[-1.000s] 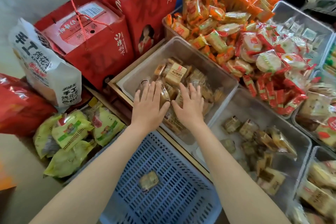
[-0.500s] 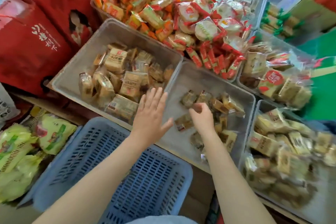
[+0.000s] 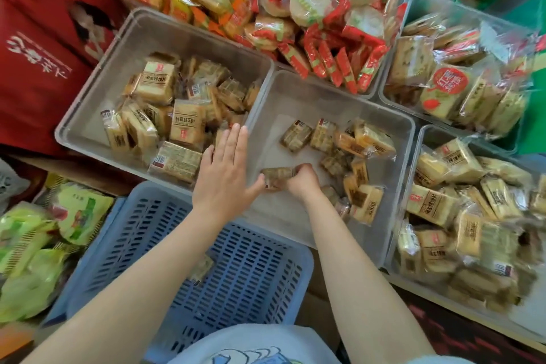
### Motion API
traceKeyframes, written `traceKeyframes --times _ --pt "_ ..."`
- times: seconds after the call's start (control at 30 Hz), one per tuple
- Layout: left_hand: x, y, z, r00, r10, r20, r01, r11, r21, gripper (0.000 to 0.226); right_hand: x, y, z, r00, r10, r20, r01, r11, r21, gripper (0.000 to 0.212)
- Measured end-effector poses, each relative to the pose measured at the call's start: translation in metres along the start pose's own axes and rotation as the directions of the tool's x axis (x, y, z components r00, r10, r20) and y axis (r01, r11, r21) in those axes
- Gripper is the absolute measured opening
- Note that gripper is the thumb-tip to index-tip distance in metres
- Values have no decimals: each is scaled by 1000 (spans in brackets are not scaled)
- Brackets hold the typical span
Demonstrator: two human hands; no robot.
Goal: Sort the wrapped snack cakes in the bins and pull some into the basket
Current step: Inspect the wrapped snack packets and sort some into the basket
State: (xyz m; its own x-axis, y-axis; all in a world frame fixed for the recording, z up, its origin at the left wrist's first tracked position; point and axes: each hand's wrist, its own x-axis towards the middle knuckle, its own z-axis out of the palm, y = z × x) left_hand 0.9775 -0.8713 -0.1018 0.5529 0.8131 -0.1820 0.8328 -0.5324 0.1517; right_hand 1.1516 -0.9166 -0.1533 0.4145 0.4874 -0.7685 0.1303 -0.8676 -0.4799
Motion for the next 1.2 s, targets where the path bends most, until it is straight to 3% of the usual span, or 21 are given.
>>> traceKeyframes --times 0.1,0.2,0.3,0.37,0.47,0.7,0.77,0.83,0.9,1.07,1.2 --pt "1 0 -1 1000 5 2 -5 1000 14 95 -5 -3 -1 996 -30 80 26 999 42 57" --pt "0 0 -2 1000 -1 2 1 1000 24 93 -11 -3 -6 995 -83 49 70 973 218 45" --pt "1 -1 0 1000 -2 8 1 999 37 92 -13 -5 -15 989 -146 -17 132 825 550 42" --pt "1 -2 1 1000 -6 3 6 999 41 91 -7 -9 -20 985 -161 -60 162 748 643 53" --pt "1 -2 2 1000 -14 -10 15 999 38 91 4 -18 -20 983 -116 -140 176 801 573 61" --pt "2 -1 4 1000 -15 -21 16 999 43 92 20 -34 -12 946 -22 -323 234 735 636 35" --pt "2 -1 4 1000 -17 -19 17 999 38 93 24 -39 0 895 -47 -443 279 835 475 29" --pt "2 -1 4 1000 -19 -21 20 999 27 92 24 -44 17 877 -69 -476 245 915 319 50" --pt "2 -1 4 1000 -18 -24 19 1000 20 92 24 -47 30 882 -77 -466 231 930 285 66" --pt "2 -1 6 1000 -15 -24 15 1000 15 93 37 -40 24 895 -33 -445 247 868 431 92" --pt "2 -1 7 1000 -16 -22 17 1000 21 94 45 -43 23 920 -4 -391 192 876 443 103"
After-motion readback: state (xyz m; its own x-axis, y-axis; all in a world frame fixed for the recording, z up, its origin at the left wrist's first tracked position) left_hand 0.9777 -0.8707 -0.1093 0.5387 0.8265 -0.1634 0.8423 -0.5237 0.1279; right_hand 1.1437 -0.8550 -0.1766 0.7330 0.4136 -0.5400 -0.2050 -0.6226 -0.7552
